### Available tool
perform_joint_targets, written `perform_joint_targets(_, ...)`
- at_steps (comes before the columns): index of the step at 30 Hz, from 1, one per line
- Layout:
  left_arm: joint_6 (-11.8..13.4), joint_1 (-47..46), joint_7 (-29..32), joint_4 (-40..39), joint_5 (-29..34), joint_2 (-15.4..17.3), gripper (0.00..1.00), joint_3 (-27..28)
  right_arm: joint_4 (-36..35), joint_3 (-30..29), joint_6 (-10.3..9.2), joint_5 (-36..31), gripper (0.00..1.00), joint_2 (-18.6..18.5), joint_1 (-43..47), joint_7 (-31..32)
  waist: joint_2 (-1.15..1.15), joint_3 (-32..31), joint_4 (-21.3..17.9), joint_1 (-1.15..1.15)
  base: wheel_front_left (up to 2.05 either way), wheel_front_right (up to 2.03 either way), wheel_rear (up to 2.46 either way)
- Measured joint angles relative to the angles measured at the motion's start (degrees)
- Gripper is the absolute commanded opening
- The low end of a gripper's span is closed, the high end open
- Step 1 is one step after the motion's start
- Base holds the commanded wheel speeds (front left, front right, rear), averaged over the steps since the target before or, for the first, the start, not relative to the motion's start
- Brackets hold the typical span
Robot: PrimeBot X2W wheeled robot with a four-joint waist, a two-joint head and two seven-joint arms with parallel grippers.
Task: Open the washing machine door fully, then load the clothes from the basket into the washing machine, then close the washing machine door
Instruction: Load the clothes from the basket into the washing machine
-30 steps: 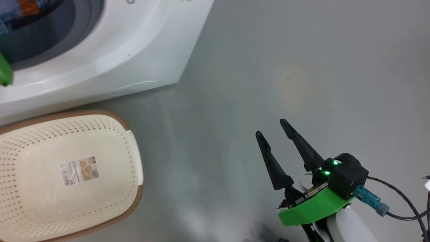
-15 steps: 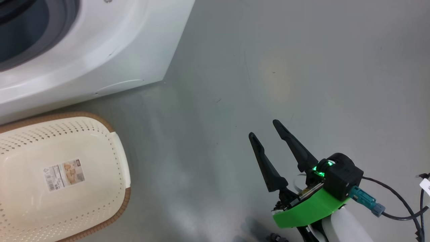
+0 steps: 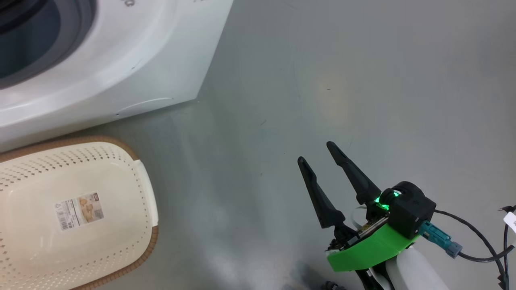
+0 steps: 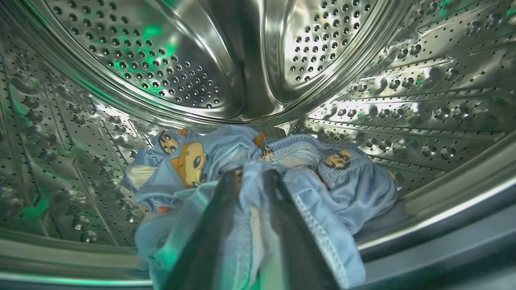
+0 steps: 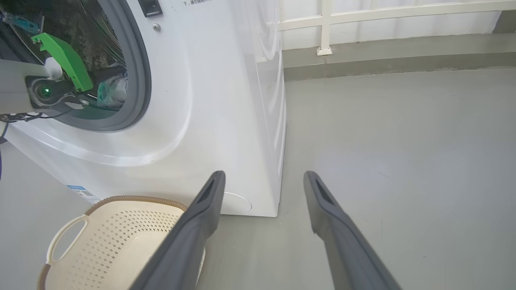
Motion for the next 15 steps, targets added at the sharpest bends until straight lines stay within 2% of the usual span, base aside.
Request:
perform_joint_targets(10,-0.9,-0.3,-0.1,0.9,-1.5,-2.2,1.00,-0.2,0.0,-0.5,0.00,0.0,1.00,0.0,0.0,0.0,0.00,-0.2,1.7,0.00,0.00,0.00,0.00)
perform_joint_targets(15,-0.9,0.2,-0.3,-1.6,-3.3,-3.0,1.00,0.5,0.0,-0.9,0.00,0.0,1.00,0.0,0.0,0.0,0.00,-0.5,2.5,0.00,0.00,0.00,0.00)
